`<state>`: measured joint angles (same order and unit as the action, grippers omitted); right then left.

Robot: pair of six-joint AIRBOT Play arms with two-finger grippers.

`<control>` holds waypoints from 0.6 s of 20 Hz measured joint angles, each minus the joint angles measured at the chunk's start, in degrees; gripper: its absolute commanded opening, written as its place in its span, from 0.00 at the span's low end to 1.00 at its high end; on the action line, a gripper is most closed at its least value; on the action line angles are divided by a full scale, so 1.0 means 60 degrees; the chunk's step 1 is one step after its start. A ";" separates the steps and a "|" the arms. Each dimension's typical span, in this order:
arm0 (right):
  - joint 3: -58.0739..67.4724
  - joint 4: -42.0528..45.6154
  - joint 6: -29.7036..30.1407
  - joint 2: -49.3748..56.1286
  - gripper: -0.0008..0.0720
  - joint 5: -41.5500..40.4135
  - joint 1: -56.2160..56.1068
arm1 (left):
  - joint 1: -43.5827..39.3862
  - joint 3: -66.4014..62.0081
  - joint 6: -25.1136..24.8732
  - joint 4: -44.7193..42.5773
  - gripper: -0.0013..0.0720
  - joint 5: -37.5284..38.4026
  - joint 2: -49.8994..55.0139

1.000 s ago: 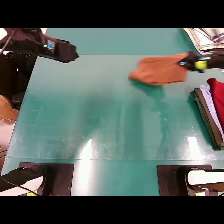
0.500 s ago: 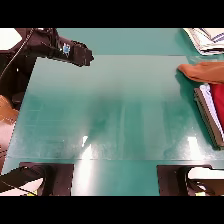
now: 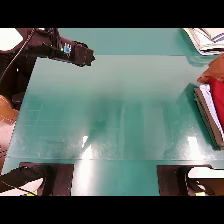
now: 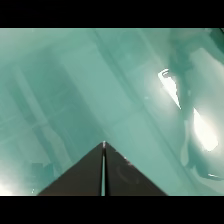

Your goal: Fold the shirts.

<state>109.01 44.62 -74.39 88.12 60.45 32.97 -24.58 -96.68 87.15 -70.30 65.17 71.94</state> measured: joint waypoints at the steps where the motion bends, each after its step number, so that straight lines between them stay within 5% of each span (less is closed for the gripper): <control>1: 0.0255 0.0000 0.0004 0.0000 0.03 0.0182 0.0087 | 0.0000 0.0000 0.0004 0.0000 0.05 0.0000 0.0000; 12: -0.0933 0.0667 0.0372 -0.1096 0.03 0.3071 0.2069 | 0.0000 0.0004 0.0000 -0.0004 0.05 0.0066 0.0000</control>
<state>103.42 48.62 -72.16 81.54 78.87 45.39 -24.58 -96.66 87.15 -70.32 65.56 71.94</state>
